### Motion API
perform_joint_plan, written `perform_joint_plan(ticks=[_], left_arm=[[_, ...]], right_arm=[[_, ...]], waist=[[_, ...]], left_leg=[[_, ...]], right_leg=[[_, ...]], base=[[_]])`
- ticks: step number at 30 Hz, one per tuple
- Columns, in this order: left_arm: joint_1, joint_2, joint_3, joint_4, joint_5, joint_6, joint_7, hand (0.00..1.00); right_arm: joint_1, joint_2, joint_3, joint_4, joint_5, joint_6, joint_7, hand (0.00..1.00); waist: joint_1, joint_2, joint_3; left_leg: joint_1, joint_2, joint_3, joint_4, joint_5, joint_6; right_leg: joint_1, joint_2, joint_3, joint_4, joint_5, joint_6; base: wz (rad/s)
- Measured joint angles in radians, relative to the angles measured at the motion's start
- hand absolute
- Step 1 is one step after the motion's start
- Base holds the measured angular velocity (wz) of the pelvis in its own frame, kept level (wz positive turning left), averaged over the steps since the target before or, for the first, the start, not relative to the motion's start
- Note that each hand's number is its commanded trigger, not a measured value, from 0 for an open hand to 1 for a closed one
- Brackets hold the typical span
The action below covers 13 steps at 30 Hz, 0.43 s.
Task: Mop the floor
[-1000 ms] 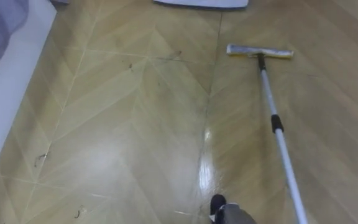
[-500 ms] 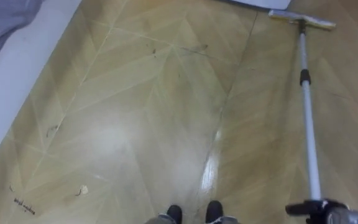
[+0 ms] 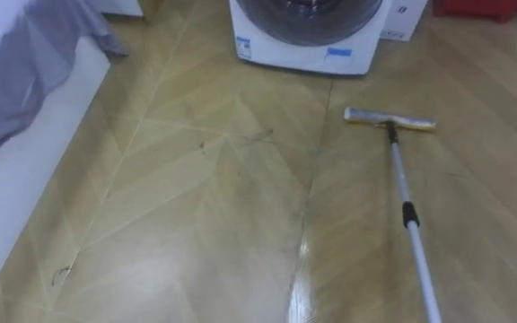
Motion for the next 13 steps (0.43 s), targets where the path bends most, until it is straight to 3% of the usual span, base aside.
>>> perform_joint_plan(ticks=[9, 11, 13], left_arm=[[0.017, 0.0, 0.028, -0.013, 0.016, 0.025, -0.003, 0.0], [0.011, 0.0, 0.054, -0.017, 0.016, 0.031, -0.003, 0.0], [0.01, 0.002, 0.089, -0.019, 0.017, 0.04, -0.003, 0.0]], right_arm=[[0.027, 0.018, -0.002, -0.016, -0.071, 0.058, 0.058, 1.0], [0.029, 0.018, -0.002, -0.03, -0.087, 0.074, 0.07, 1.0], [0.025, 0.018, -0.006, -0.051, -0.117, 0.088, 0.081, 1.0]], waist=[[-0.014, -0.044, -0.0059], [-0.008, -0.053, -0.0064], [-0.009, -0.067, -0.0014]], left_leg=[[0.159, 0.009, 0.0, -0.083, 0.0, 0.0], [0.179, 0.014, 0.02, -0.091, 0.0, 0.0], [0.198, 0.018, 0.035, -0.096, 0.0, 0.0]], right_leg=[[0.146, 0.015, 0.01, -0.062, -0.006, 0.005], [0.161, 0.021, 0.02, -0.069, -0.003, 0.006], [0.18, 0.026, 0.029, -0.081, -0.001, 0.004]], base=[[-0.04], [-0.16], [-0.2]])
